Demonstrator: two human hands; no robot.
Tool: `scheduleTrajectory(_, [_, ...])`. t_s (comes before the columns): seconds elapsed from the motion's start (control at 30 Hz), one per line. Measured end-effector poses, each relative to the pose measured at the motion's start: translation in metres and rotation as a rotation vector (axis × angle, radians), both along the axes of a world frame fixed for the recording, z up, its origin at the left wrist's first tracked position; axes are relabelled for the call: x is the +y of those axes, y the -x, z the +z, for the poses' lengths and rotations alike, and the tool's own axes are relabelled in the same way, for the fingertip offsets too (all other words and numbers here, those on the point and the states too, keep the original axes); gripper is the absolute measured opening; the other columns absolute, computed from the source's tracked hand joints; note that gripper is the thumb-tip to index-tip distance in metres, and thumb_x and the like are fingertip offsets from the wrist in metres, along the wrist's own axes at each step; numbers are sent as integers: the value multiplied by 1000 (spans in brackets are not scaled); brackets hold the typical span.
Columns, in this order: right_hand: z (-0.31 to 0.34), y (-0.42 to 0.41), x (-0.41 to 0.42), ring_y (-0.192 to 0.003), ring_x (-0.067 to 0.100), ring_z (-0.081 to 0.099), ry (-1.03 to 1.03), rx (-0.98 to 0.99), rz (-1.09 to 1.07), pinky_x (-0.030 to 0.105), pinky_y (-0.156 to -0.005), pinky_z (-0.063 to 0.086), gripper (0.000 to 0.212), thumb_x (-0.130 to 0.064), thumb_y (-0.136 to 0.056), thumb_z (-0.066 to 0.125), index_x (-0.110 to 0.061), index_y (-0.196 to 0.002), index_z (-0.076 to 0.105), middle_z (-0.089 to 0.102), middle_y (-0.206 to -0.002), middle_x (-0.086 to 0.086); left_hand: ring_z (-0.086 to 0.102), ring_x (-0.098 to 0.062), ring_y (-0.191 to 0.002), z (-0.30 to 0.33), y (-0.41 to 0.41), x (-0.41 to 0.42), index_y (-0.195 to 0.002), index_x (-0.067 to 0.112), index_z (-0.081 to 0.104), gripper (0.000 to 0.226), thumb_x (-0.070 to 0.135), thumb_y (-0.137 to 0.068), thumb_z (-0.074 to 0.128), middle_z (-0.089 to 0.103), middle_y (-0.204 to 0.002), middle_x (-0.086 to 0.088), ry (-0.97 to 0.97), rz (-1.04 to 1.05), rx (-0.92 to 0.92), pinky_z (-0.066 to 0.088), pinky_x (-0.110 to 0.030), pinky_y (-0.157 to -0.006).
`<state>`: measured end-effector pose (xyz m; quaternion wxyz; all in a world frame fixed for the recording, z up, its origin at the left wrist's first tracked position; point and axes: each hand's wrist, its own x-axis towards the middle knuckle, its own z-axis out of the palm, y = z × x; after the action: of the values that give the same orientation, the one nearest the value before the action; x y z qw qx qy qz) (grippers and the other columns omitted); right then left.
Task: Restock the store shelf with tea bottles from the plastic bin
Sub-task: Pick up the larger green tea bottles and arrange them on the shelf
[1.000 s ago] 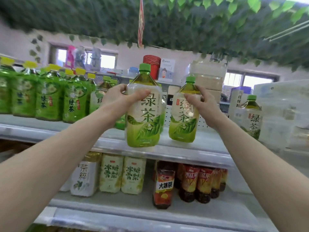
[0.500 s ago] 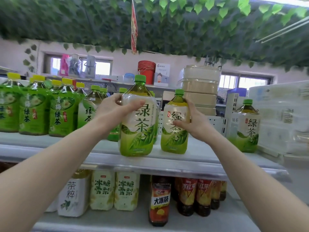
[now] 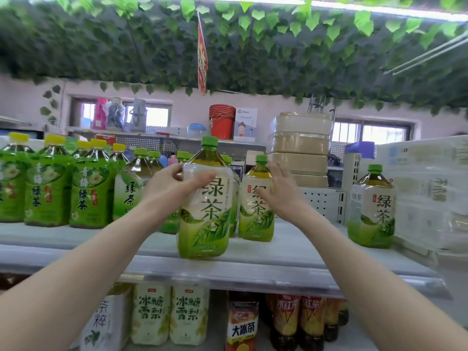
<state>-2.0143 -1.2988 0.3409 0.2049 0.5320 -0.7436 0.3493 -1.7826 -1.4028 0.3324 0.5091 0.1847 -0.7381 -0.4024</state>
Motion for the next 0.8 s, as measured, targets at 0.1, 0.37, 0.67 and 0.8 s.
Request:
scheduleTrajectory(0.1, [0,-35,19,-130,14,46,56,-151,355,36,-106,41,63,-49,-97,50,-29,-152,27,41,-150,-4,71,-18,-91,2,7,4,-102,28,71,67,71,-51,78,75,-94,6,-5,-10,5,57,-47,-87])
scheduleTrajectory(0.37, [-12,-35,49,-99,16,70,45,-582,691,25,-76,54,55,-21,-89,69,-23,-137,44,71,-110,5,74,-15,-84,4,50,33,-107,23,67,43,48,-73,78,75,-98,1,0,-189,-17,61,-38,-79])
scheduleTrajectory(0.67, [-14,29,96,-95,17,71,176,-600,489,33,-77,57,56,-22,-83,72,-21,-133,47,74,-104,3,46,-18,-131,-4,94,27,-150,28,33,74,65,-87,50,46,-147,2,527,126,-351,39,-43,-109])
scheduleTrajectory(0.8, [-20,52,94,-95,18,71,184,-626,412,36,-80,57,59,-22,-81,74,-23,-134,47,74,-101,4,24,-22,-145,-16,113,13,-154,27,22,89,52,-83,68,23,-159,1,791,281,-450,26,-43,-116])
